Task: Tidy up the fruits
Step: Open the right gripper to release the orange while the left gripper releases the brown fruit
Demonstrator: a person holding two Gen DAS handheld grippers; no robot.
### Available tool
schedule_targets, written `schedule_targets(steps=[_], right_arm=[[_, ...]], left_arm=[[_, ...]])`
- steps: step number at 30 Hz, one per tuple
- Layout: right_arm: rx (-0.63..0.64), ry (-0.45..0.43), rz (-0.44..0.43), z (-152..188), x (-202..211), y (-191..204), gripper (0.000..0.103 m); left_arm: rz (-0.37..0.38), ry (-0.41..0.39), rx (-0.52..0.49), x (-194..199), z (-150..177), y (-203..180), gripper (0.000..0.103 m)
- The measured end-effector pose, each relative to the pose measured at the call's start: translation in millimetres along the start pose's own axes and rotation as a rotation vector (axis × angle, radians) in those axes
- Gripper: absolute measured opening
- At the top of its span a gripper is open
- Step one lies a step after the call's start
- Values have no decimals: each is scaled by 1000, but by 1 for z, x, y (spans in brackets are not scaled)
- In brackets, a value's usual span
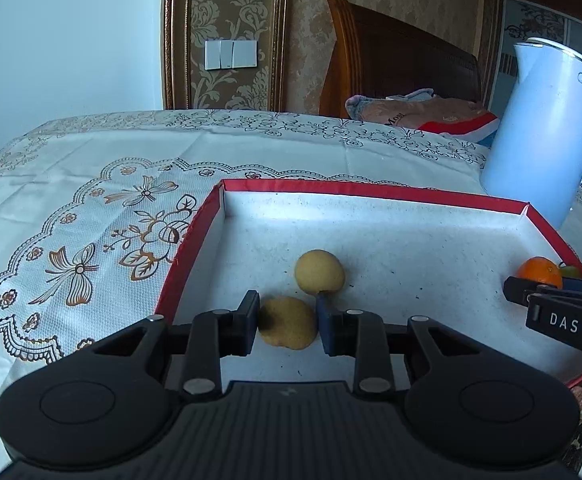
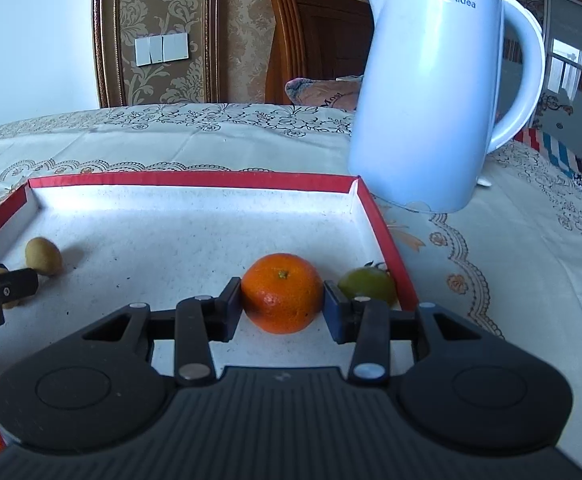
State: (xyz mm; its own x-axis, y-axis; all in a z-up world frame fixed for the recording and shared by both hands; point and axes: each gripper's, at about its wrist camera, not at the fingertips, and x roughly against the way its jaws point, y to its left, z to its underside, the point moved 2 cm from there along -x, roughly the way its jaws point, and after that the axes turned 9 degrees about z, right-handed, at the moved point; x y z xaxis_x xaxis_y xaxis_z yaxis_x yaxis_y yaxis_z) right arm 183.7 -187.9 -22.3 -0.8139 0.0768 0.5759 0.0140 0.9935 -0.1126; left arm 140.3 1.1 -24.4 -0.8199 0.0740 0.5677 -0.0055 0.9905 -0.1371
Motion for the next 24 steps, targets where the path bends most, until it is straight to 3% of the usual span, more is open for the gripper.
schedule_targets(steps=[4, 6, 8, 13, 20, 24], right_arm=[[-16, 3, -7, 0, -1, -3, 40], [-16, 1, -4, 1, 0, -2, 40], [-20, 2, -9, 2, 2, -2, 40], [-36, 3, -23, 3, 2, -4, 41], [-24, -29, -25, 5, 10, 0, 55], [-23, -48, -29, 6, 15, 1, 57]], left_arm=[[-13, -6, -23, 0, 2, -4, 32], [3, -5, -18, 0, 2, -4, 40], [6, -2, -7, 0, 2, -4, 65], [1, -5, 13, 0, 2, -1, 66], [-12, -6, -7, 1, 3, -4, 67], [-14, -7, 2, 2, 3, -3, 67]])
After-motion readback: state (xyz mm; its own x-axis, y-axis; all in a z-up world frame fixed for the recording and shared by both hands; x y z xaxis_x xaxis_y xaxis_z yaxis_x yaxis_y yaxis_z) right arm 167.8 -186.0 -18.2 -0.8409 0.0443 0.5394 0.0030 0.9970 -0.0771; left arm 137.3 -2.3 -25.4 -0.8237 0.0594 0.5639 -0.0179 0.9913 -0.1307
